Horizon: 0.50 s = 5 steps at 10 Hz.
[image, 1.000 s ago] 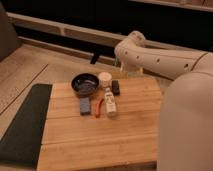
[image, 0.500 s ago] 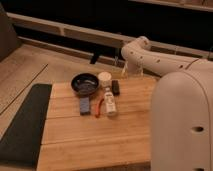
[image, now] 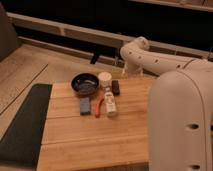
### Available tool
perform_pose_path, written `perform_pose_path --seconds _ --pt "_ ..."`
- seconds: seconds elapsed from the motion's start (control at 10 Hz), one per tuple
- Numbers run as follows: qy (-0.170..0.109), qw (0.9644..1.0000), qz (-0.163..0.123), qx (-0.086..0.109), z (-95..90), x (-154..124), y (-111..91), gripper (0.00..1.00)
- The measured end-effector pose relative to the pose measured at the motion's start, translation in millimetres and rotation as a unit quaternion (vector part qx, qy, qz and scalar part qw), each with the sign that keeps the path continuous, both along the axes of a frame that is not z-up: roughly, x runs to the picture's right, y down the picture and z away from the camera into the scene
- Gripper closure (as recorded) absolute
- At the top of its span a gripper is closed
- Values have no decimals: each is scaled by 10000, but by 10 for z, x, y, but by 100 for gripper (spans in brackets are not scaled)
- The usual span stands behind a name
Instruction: Place the eraser on the white sponge
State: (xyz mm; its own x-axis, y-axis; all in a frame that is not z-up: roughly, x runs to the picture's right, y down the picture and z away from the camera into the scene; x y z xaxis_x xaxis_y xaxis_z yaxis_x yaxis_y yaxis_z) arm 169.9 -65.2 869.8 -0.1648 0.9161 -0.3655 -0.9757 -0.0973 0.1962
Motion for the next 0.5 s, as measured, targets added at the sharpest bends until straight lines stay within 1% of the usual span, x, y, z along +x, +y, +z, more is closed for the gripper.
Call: perform_pose_path --seconds 0.1,0.3,0.4,0.5 --pt "10 9999 -139 -99 109 6 49 35" --pt "-45 9988 -418 -251 314 -89 126 35" --pt "-128 9975 -586 -361 459 -178 194 35" --pt "-199 9963 -705 -458 562 -235 251 35"
